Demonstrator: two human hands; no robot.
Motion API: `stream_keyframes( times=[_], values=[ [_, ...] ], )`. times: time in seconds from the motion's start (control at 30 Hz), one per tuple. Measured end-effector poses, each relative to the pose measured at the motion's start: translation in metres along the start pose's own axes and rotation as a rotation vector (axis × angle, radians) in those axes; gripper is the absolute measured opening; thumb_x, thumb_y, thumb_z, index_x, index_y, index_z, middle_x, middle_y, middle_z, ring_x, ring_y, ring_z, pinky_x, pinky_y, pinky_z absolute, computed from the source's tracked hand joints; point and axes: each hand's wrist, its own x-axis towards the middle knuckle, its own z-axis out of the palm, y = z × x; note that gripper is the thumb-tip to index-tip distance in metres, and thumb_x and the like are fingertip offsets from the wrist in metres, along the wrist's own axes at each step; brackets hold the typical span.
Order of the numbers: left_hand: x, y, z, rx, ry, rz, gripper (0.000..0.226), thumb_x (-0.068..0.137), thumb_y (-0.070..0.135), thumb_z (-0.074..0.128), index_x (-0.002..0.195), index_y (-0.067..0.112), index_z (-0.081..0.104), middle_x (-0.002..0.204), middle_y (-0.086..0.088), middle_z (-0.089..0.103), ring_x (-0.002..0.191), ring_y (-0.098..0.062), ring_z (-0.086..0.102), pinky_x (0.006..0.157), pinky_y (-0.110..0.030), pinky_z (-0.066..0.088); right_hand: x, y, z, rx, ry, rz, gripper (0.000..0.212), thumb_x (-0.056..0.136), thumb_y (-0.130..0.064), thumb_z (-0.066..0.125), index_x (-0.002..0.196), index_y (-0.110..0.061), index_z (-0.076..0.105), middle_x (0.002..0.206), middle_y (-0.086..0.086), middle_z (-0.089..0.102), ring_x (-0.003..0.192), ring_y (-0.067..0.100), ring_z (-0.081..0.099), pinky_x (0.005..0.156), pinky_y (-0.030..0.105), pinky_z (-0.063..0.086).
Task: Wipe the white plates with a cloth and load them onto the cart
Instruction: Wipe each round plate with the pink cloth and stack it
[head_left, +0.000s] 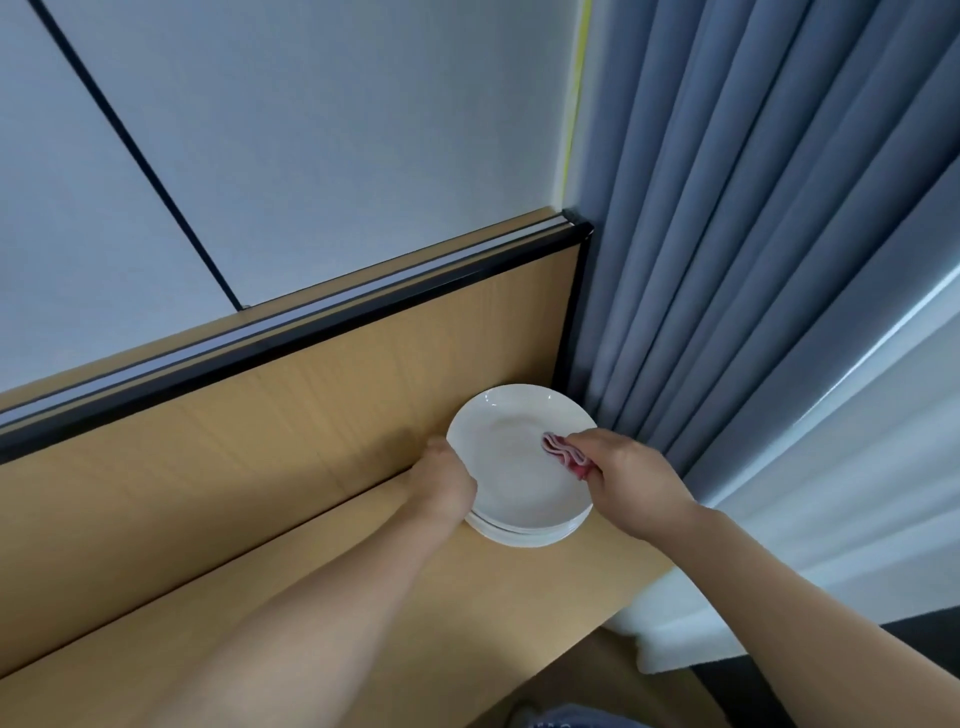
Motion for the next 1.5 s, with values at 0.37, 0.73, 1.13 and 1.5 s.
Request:
stream_keyframes(
  times=[0.37,0.73,1.13,1.5],
  values=[
    [-0.001,0.007,-0.016,-0.163,0.037,-0.057,0.031,0.086,-0.001,0.045,0.115,0.004,0.037,0.085,-0.003,0.049,0.079,-0.028,0.057,0.050,-0.029,0.040,0.015,-0.002,-0.012,0.009,0.034,-0.048,0.023,0.083,-0.002,0.048,0.094,-0.016,0.062,0.095,-0.003,0.060,0.084,0.023,0.058,0.069,0.035,0.049],
    [-0.026,-0.038,-0.056,-0.275,0.127,-0.008,0.021,0.088,0.004,0.039,0.108,0.011,0.040,0.081,0.002,0.050,0.068,-0.014,0.049,0.053,-0.027,0.039,0.031,-0.051,-0.024,0.034,0.173,-0.118,0.036,0.086,-0.001,0.049,0.113,-0.016,0.066,0.108,-0.001,0.065,0.095,0.023,0.061,0.075,0.030,0.047],
    [-0.088,-0.198,-0.092,-0.302,0.154,-0.126,0.015,0.093,0.005,0.038,0.107,0.008,0.041,0.079,0.001,0.047,0.065,-0.013,0.043,0.053,-0.027,0.033,0.022,-0.173,0.057,0.124,0.079,-0.276,0.030,0.085,-0.002,0.050,0.101,-0.020,0.068,0.093,-0.008,0.065,0.085,0.016,0.060,0.074,0.032,0.051],
    [-0.133,-0.328,-0.069,-0.403,0.167,-0.350,0.015,0.093,0.002,0.039,0.102,0.014,0.042,0.085,-0.003,0.054,0.074,-0.019,0.051,0.057,-0.026,0.037,-0.008,-0.252,0.146,0.096,-0.194,-0.327,0.030,0.085,-0.002,0.047,0.103,-0.017,0.064,0.103,-0.005,0.062,0.092,0.019,0.057,0.076,0.032,0.048]
  ],
)
